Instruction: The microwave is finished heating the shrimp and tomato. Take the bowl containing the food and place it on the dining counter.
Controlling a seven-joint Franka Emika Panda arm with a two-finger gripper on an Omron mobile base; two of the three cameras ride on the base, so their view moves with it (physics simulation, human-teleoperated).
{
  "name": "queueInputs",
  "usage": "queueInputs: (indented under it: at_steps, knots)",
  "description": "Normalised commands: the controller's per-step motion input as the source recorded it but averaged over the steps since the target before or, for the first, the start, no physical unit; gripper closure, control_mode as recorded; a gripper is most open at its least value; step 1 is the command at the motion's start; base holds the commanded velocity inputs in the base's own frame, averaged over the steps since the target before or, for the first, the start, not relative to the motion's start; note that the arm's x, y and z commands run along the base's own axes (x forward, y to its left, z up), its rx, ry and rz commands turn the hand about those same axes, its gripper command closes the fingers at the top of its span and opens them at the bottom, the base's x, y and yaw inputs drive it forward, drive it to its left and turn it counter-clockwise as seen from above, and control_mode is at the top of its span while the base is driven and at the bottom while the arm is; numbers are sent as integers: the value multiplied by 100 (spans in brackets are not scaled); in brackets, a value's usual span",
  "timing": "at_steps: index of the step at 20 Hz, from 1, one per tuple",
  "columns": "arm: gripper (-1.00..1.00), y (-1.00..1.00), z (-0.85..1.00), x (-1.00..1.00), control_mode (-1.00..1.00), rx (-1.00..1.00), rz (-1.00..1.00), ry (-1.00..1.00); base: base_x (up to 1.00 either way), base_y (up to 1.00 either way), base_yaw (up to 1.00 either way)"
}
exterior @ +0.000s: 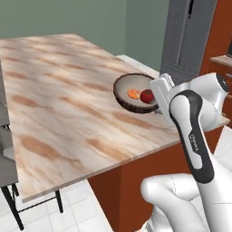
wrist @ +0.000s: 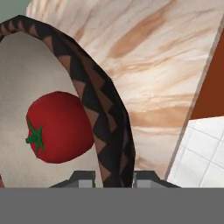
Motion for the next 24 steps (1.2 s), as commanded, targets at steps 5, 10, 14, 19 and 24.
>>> queueInputs:
  at_steps: [5,10,14,19,24]
  knots:
    - [100,0,0,0,100,0,0,0,26,0,46]
    - [100,0,0,0,100,0,0,0,4,11,21]
    - [100,0,0,0,100,0,0,0,41,8,4]
    - [100,8,0,65,-100,0,0,9,10,0,0]
    - [100,1,-23,100,-100,-1,1,31,0,0,0]
